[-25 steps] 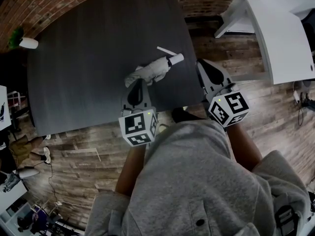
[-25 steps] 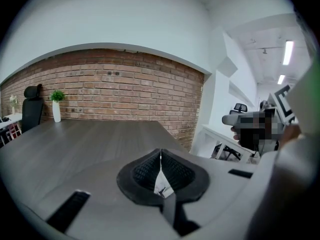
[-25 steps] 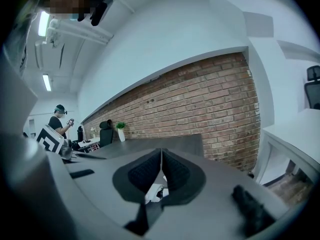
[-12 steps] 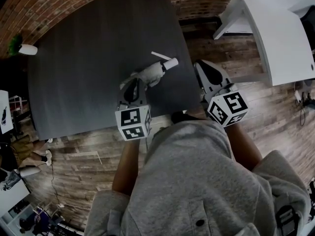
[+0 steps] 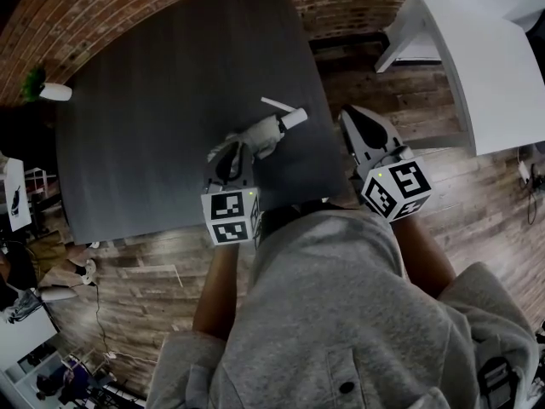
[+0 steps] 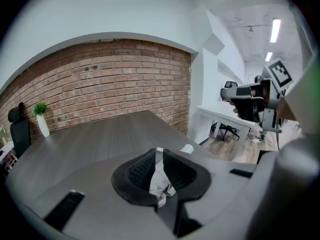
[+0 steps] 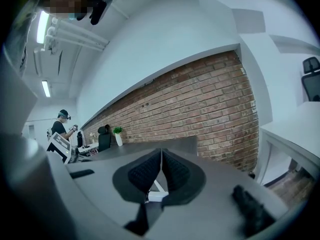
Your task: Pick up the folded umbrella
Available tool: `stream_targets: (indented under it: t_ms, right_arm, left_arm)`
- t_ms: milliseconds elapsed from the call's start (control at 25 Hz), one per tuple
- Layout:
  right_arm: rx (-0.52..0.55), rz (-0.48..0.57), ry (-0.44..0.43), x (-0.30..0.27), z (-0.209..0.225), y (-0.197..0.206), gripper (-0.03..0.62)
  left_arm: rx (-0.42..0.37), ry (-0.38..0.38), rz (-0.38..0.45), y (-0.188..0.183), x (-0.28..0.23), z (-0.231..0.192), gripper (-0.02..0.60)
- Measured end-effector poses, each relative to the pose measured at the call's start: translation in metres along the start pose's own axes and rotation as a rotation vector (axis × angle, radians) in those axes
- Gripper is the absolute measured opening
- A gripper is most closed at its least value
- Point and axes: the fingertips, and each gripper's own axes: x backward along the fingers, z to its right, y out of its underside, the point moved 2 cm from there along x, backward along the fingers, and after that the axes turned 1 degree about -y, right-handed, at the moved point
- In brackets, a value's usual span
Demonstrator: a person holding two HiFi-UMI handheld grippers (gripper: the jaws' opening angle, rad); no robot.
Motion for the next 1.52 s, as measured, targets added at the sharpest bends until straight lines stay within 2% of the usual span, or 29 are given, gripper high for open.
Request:
stream_targets:
  t_ms: [40, 120, 320, 520, 720, 1160, 1320, 1520]
  right_arm:
    - [-0.003, 0.0, -0.002, -0.001, 0.001, 0.001, 0.025]
    - [-0.009, -0.001, -0.007, -0.003, 0.002, 0.003, 0.025]
    - [-0.011, -0.012, -0.016, -0.006, -0.002, 0.006, 0.025]
    - [-0.014, -0.022, 0.001, -0.009, -0.003, 0.013, 0.025]
    - [-0.022, -0.027, 0.032, -0.012, 0.004, 0.013, 0.025]
    - [-0.048, -0.031, 0.084, -0.019, 0.016, 0.019, 0.025]
    - [-0.057, -0.043, 0.095, -0.02, 0.019, 0.025, 0.025]
    - [-0.067, -0.049, 0.099, -0.022, 0.024, 0.027, 0.025]
  left_arm:
    - [-0.008, 0.003, -0.005, 0.0, -0.001, 0.001, 0.053]
    - [-0.018, 0.019, -0.015, 0.001, -0.004, 0.004, 0.157]
    - [-0.042, 0.06, -0.054, 0.01, -0.01, 0.005, 0.229]
    - [-0.134, 0.131, -0.112, 0.025, -0.023, 0.001, 0.304]
    - [-0.183, 0.215, -0.183, 0.038, -0.039, -0.003, 0.327]
    - [-0.416, 0.355, -0.329, 0.06, -0.075, -0.006, 0.376]
    - [-0.46, 0.426, -0.359, 0.069, -0.082, 0.002, 0.39]
    - [-0.521, 0.446, -0.395, 0.076, -0.099, 0.007, 0.391]
